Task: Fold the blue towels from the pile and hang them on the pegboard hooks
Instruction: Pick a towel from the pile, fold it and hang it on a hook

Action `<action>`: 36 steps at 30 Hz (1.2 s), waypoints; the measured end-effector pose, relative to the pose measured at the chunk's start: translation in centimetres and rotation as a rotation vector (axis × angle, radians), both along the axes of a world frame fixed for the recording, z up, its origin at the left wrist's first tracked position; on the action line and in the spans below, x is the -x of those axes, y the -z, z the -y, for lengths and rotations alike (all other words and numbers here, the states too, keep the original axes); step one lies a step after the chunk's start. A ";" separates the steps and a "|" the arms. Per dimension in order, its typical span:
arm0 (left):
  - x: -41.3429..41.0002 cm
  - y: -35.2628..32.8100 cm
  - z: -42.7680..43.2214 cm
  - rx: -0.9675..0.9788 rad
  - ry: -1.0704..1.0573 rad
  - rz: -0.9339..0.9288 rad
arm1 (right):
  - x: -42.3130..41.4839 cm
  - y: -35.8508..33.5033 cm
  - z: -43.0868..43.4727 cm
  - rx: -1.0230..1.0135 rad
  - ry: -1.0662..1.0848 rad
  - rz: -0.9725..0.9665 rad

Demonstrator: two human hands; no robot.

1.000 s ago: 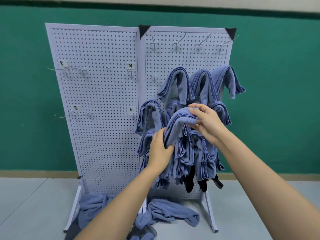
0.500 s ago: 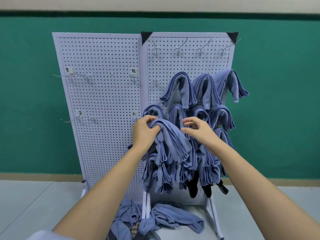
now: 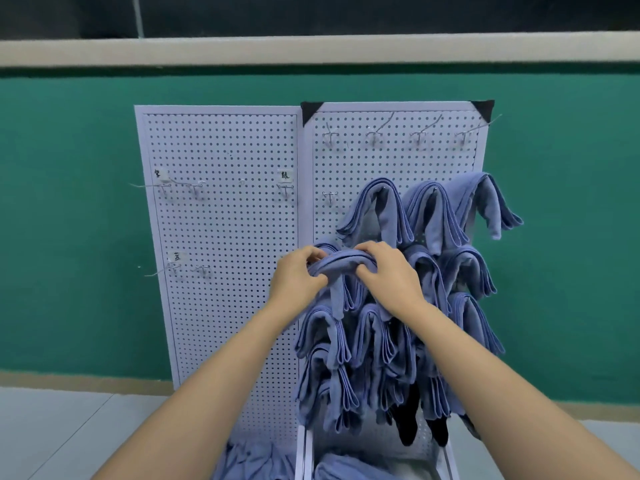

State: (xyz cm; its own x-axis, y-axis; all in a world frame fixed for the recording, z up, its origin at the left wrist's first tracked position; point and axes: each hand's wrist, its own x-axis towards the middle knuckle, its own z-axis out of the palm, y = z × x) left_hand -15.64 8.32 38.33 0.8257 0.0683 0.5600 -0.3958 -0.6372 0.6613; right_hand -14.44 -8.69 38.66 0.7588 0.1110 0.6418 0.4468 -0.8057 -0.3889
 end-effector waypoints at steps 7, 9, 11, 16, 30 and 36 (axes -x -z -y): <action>-2.1 -4.3 -1.0 0.124 0.000 0.192 | -1.4 -4.5 -1.4 -0.143 -0.030 0.105; -3.6 -6.3 -1.4 0.201 0.021 0.244 | -1.9 -6.7 -2.3 -0.211 -0.048 0.129; -5.2 -8.1 -1.7 0.266 0.023 0.277 | -2.6 -8.7 -3.2 -0.273 -0.051 0.128; -8.4 -11.8 -1.2 0.339 -0.008 0.351 | -5.8 -12.0 -5.6 -0.407 -0.018 0.088; -16.0 -5.4 -0.1 0.384 0.058 0.289 | -13.8 -6.2 -6.3 -0.461 0.010 0.030; -16.7 -2.8 -0.5 0.310 -0.023 0.248 | -13.0 -2.5 -5.7 -0.009 0.391 0.175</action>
State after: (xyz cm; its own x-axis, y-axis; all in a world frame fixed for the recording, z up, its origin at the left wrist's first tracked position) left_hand 1.06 8.85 41.11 0.6645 0.2826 0.6918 -0.5551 -0.4332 0.7101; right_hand -1.40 -2.98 41.11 0.6223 -0.1692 0.7643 0.1684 -0.9246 -0.3418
